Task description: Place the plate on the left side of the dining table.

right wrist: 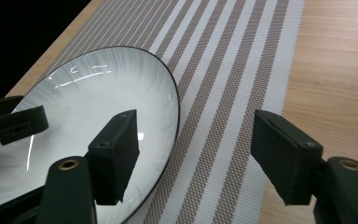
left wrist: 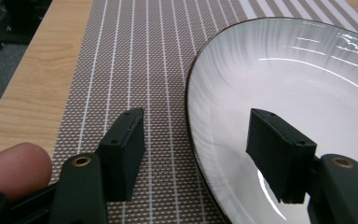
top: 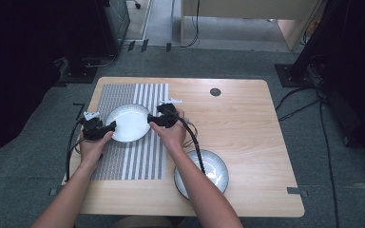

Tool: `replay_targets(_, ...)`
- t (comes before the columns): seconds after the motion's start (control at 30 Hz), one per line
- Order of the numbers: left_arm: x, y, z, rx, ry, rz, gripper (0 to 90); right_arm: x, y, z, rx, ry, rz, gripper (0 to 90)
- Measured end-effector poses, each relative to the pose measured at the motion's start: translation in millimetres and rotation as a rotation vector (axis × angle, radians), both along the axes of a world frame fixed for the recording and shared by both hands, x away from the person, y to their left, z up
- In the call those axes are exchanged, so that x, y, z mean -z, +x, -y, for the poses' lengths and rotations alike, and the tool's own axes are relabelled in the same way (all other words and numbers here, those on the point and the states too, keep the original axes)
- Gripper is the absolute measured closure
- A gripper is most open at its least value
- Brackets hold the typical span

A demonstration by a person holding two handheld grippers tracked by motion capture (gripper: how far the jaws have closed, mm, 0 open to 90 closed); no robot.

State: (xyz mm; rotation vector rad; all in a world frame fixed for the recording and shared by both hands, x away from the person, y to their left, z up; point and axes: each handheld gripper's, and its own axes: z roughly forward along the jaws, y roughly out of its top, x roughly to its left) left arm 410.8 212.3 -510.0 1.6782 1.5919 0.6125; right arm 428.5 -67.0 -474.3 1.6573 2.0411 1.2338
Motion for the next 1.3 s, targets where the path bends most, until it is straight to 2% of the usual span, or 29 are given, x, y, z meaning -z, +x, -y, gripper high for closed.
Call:
replay_targets(0.07, 0.2, -0.2, -0.6, -0.007, 0.0, -0.001, 36.3, -4.8, -3.9, 5.8, -0.006, 0.004, -0.002, 27.9)
replay_targets(0.17, 0.3, -3.0, 4.0, 0.006, 0.041, 0.023, 36.1, -12.0, -10.5, 16.7, -0.011, 0.03, 0.018, 26.2)
replay_targets(0.23, 0.9, -5.4, 8.6, 0.007, 0.074, 0.043, 36.2, -15.4, -15.0, 24.3, -0.013, 0.012, 0.022, 26.1)
replay_targets(0.3, 0.9, -6.5, 10.2, 0.013, 0.089, 0.057, 36.5, -17.6, -20.2, 33.4, -0.013, 0.024, 0.026, 25.8)
replay_targets(0.47, -0.3, -6.1, 6.1, -0.004, 0.057, 0.054, 35.7, -21.2, -32.2, 54.5, 0.0, 0.023, 0.022, 25.8)
replay_targets(0.53, -1.2, -8.4, 6.1, -0.02, 0.064, 0.08, 35.7, -22.7, -36.2, 61.3, 0.002, 0.024, 0.021, 25.8)
replay_targets(0.6, -2.5, -9.4, 5.1, -0.025, 0.062, 0.085, 35.2, -24.5, -41.1, 68.9, 0.001, 0.03, 0.029, 25.7)
replay_targets(0.73, -5.7, -10.2, 0.1, -0.027, 0.036, 0.073, 32.6, -29.3, -51.1, 86.2, 0.003, 0.045, 0.036, 25.2)
replay_targets(0.83, -9.8, -13.1, -2.2, -0.024, 0.035, 0.072, 31.0, -31.8, -56.8, 97.1, 0.013, 0.063, 0.041, 25.3)
replay_targets(0.93, -15.8, -17.7, -3.6, -0.04, 0.052, 0.048, 30.6, -31.1, -61.9, 105.2, 0.017, 0.063, 0.043, 25.2)
replay_targets(0.97, -18.3, -19.8, -4.8, -0.044, 0.041, 0.045, 30.2, -30.5, -63.7, 107.7, 0.017, 0.064, 0.044, 24.9)
replay_targets(1.03, -23.1, -25.9, -6.9, -0.055, 0.022, 0.056, 30.1, -29.6, -67.8, 112.5, 0.01, 0.062, 0.046, 24.6)
replay_targets(1.17, -28.9, -38.4, -8.6, -0.058, 0.031, 0.069, 29.7, -28.5, -75.8, 123.0, 0.008, 0.048, 0.058, 24.4)
replay_targets(1.3, -32.8, -49.4, -9.4, -0.064, 0.022, 0.074, 29.6, -28.7, -83.7, 135.8, 0.024, 0.047, 0.065, 24.4)
